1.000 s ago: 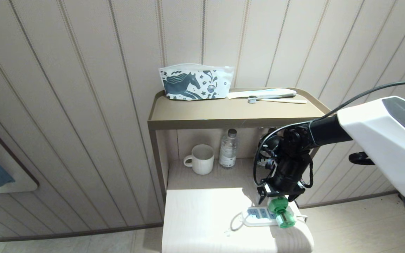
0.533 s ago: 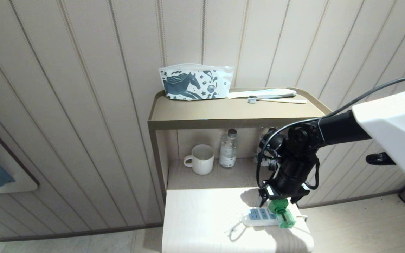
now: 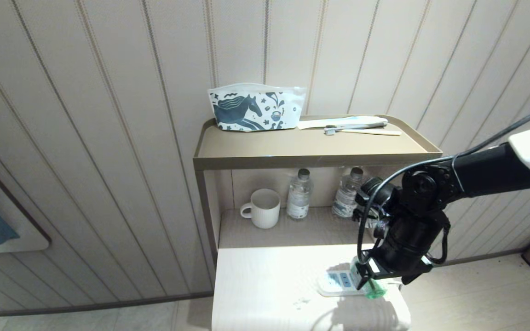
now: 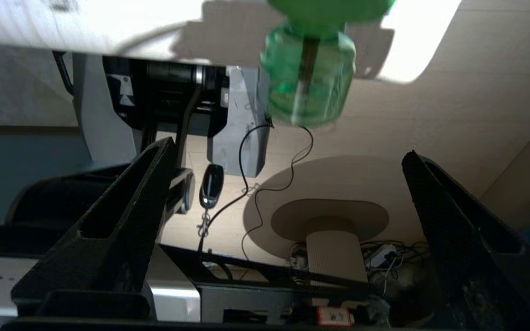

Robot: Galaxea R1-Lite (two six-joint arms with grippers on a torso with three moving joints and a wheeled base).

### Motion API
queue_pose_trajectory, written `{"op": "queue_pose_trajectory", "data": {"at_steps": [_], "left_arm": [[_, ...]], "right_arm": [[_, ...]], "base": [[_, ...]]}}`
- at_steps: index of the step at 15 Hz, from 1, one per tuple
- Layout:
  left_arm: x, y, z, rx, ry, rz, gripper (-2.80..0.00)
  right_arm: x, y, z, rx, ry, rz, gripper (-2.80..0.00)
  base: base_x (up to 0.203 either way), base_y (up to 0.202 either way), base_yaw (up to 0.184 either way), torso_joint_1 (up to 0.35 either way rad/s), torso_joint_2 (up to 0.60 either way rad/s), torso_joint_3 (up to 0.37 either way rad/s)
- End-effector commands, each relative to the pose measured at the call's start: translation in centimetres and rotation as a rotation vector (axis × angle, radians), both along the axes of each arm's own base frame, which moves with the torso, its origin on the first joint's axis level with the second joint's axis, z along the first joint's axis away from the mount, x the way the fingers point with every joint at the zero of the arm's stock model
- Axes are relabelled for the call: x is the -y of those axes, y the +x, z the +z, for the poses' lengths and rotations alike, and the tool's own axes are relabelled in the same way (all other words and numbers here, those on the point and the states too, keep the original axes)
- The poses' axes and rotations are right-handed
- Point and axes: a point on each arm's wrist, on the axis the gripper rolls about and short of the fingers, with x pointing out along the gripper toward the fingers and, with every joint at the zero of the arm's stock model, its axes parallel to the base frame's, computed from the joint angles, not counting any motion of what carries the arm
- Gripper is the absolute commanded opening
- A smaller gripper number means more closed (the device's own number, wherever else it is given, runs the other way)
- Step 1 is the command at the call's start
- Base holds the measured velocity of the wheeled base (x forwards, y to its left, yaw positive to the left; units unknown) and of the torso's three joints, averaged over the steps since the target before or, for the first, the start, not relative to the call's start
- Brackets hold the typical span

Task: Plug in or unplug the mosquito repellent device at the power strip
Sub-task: Hold the socket with your left hand and unplug it with your right hand

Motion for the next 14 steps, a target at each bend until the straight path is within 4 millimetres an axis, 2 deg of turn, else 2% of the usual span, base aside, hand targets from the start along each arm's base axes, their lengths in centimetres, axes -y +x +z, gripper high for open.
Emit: {"op": "queue_pose_trajectory", "data": {"at_steps": [1,3,4,8,12,14], "left_arm": [[0.0,0.0,0.0,-0.002,0.000,0.000,-2.80],[0.0,0.0,0.0,-0.001,0.000,0.000,-2.80],[0.0,0.0,0.0,-0.001,0.000,0.000,-2.80],[0.0,0.0,0.0,0.000,0.000,0.000,-2.80],[0.0,0.0,0.0,0.000,0.000,0.000,-2.80],[0.0,0.0,0.0,-0.001,0.000,0.000,-2.80]], "right_arm": [[0.6,-1.9,1.8,0.036,0.013,-0.004,0.00],[1.3,-3.7,3.5,0.077,0.026,-0.021,0.00],[1.7,-4.6,4.3,0.105,0.034,-0.031,-2.80],[3.3,-9.4,8.1,0.249,0.066,-0.043,-2.80],[4.9,-13.9,10.5,0.393,0.060,-0.065,-2.80],[5.4,-15.5,10.8,0.460,0.002,-0.084,-2.80]], "base": [[0.000,0.000,0.000,0.000,0.00,0.000],[0.000,0.000,0.000,0.000,0.00,0.000],[0.000,0.000,0.000,0.000,0.00,0.000],[0.000,0.000,0.000,0.000,0.00,0.000],[0.000,0.000,0.000,0.000,0.00,0.000],[0.000,0.000,0.000,0.000,0.00,0.000]]}}
